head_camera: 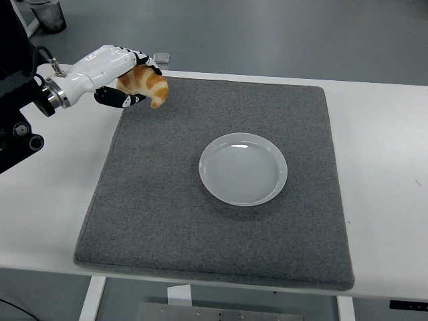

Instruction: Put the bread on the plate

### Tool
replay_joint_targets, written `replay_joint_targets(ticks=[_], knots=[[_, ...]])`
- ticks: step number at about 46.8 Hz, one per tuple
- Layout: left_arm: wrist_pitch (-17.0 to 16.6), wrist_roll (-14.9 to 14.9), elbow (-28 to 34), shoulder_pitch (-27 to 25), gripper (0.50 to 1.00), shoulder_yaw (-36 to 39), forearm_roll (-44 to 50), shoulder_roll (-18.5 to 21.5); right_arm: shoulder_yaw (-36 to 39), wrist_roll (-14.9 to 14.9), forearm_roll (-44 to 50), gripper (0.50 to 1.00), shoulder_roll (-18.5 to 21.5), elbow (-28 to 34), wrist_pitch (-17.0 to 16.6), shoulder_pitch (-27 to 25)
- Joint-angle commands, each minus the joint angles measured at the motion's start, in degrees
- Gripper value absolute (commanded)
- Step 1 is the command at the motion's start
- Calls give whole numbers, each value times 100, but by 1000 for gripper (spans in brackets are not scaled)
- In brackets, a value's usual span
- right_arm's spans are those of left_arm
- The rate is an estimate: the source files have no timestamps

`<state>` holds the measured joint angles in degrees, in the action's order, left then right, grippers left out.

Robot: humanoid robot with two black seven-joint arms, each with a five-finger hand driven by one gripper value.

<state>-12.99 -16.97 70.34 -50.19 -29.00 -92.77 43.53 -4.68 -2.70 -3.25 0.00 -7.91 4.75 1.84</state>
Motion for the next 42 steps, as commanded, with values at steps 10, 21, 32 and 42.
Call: replay_joint_targets(ticks=[10,21,32,42], knots=[[1360,1,-3,-1027,500,-1,716,366,2,-3,0,952,0,0,0,0],[2195,1,14,-1502,500,-167,918,349,2,6,0,952,0,0,0,0],[2451,1,287,-1827,500,-194,1059,42,2,-3,0,952,0,0,0,0],[2512,10,392,-1942,500,-150,1050,-486,2,6,0,952,0,0,0,0]])
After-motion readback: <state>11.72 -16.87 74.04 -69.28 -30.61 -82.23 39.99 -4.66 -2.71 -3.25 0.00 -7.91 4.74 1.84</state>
